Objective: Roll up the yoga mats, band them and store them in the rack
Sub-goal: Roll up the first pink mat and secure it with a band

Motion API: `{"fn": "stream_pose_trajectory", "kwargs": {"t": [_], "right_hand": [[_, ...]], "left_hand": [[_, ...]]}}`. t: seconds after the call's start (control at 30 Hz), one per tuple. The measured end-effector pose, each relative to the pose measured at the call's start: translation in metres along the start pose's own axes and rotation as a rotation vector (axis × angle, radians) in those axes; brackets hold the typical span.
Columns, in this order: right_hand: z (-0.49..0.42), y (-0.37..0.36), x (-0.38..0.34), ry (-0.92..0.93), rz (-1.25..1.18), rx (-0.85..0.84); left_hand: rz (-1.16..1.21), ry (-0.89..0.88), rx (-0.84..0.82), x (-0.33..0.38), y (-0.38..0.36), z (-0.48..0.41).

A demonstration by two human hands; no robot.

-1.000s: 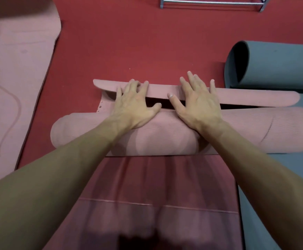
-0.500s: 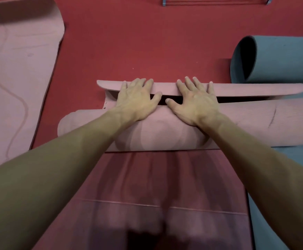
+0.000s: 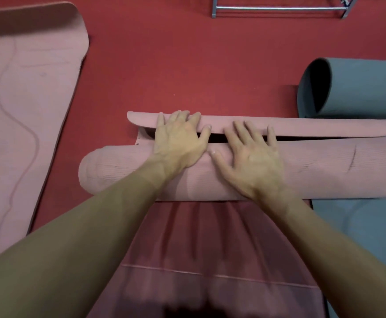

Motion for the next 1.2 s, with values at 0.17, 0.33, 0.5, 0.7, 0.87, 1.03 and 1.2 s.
{"fn": "stream_pose_trajectory", "kwargs": {"t": [0.17,0.33,0.5,0.7,0.87,1.03,1.2], "right_hand": [[-0.012,-0.005,0.002,-0.022,0.060,-0.048],[-0.013,-0.008,0.004,-0.031,0.035,-0.069],[0.000,-0.008,0.001,-0.029,0.037,-0.024],[0.017,-0.008,-0.002,-0.032,0.061,-0.020],[-0.002,-0.012,0.002,-0.062,0.065,-0.109],[-0.008,-0.011,0.004,-0.073,0.068,-0.090],[-0.022,-0.009,0.007,-0.066,0.027,-0.132]], "left_hand": [[-0.082,-0.049,0.066,0.008,0.012,0.006],[-0.051,-0.157,-0.157,-0.008,-0.011,0.022],[-0.087,-0.161,-0.099,-0.004,-0.013,0.038],[-0.073,-0.138,-0.123,-0.006,-0.014,0.033],[-0.063,-0.132,-0.102,-0.005,-0.010,0.025],[-0.079,-0.116,-0.030,-0.002,-0.004,0.029],[-0.085,-0.085,0.002,-0.006,0.003,0.017]]}}
Point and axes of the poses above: each hand's wrist, its own z-axis away from the middle knuckle, its own y-axis out of the back of the hand, x = y × z, the point moved 10 cm from there along -z, towards the middle knuckle, and after that the axes turned 12 degrees about -x, right-handed, at the moved point
